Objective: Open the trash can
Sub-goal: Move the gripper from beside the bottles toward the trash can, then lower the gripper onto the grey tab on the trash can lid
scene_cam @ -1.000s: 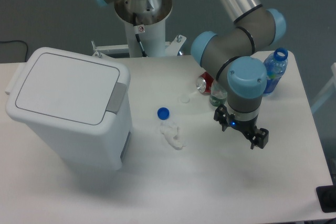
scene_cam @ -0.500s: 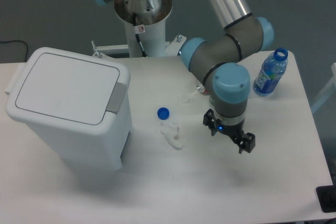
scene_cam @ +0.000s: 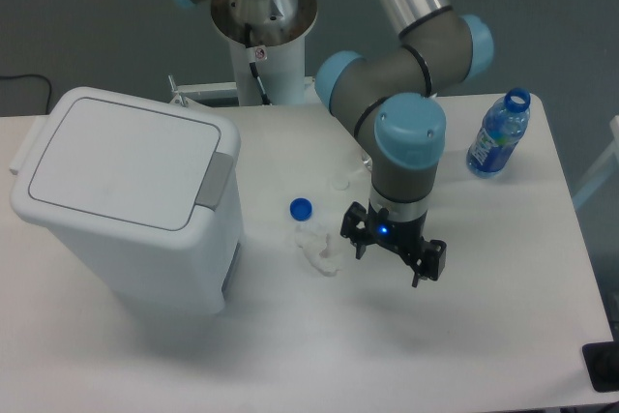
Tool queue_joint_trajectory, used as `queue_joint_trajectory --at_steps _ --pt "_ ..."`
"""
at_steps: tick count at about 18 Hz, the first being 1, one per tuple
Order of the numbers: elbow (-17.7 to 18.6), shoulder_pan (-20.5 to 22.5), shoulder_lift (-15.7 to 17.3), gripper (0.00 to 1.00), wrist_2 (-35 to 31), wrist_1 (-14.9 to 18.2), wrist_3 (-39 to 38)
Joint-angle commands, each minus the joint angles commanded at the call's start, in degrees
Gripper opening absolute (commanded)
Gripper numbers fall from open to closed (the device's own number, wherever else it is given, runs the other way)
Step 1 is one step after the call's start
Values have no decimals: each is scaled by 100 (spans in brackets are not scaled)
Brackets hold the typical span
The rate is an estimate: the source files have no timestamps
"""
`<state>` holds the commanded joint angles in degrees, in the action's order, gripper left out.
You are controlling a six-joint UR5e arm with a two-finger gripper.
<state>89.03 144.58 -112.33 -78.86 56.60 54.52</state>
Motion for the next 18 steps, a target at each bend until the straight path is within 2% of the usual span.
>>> queue_joint_trajectory --at_steps 2,4,5,6,8,11,18 --pt "0 -44 246 67 404 18 -370" --pt "0 -44 422 34 791 140 -573" --pt "0 -44 527 20 941 228 -600" --pt "0 -44 633 10 1021 324 -609" --pt "0 -53 817 6 1188 527 -687" --pt "-9 -202 1107 0 1495 659 -986" --pt "-9 -352 1398 0 2189 668 -1312"
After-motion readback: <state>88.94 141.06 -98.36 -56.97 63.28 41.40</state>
